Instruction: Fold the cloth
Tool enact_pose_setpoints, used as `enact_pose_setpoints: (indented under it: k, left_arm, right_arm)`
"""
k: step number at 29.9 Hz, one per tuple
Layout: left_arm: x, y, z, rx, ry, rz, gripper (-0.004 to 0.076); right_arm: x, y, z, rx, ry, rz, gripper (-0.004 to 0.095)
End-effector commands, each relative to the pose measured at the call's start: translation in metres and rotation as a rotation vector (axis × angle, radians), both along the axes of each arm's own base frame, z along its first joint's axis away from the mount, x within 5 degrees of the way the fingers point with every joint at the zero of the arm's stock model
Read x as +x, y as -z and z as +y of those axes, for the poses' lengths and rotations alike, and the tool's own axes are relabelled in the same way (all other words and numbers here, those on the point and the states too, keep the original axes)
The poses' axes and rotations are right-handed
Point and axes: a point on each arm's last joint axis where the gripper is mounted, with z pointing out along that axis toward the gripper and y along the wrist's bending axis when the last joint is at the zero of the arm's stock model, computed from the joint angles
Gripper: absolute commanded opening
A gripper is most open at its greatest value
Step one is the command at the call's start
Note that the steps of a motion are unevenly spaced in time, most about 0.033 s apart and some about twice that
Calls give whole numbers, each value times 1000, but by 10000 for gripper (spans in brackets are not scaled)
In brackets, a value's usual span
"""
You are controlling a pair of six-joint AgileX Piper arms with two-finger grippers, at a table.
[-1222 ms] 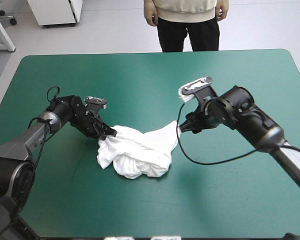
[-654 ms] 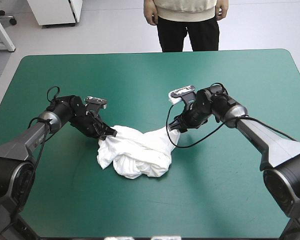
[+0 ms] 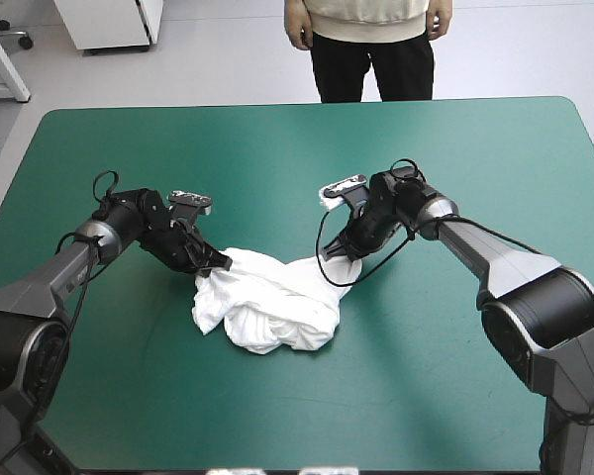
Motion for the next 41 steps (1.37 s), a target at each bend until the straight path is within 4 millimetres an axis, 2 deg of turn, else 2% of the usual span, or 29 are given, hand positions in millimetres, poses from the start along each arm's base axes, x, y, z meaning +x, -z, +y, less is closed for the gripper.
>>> enact_pose_setpoints:
  k: [1, 3, 6, 12, 18, 22, 26, 31, 37, 41]
  left_arm:
    - [-1, -22, -5, -46, -15, -90, -9]
    - [-2, -34, -2, -41, -20, -127, -9]
    - [-5, -67, 6, -35, -44, -222, -9]
    - [-30, -163, 29, -73, -90, -473, -9]
    - [-77, -277, 38, -131, -103, -835, -9]
    - [-120, -349, 41, -183, -86, -1091, -9]
    - [-162, -401, 45, -203, -70, -1302, -9]
    - [-216, -445, 51, -210, -45, -1517, -9]
    - [-273, -469, 56, -180, -7, -1689, -9]
    - [-308, -474, 60, -180, -8, -1761, -9]
  right_arm:
    - [-2, -33, -6, 21, 0, -80, -13]
    - [-4, -46, -12, -6, 15, -128, -13]
    - [-12, -78, -29, -38, 40, -210, -13]
    - [-51, -166, -74, 10, 111, -417, -13]
    - [-109, -259, -111, 76, 160, -737, -13]
    - [-163, -326, -131, 184, 153, -1029, -13]
    - [-215, -375, -150, 307, 170, -1277, -13]
    - [-267, -405, -166, 384, 147, -1436, -13]
    - [-302, -414, -177, 414, 128, -1485, -11]
    - [-316, -413, -183, 415, 127, -1481, -11]
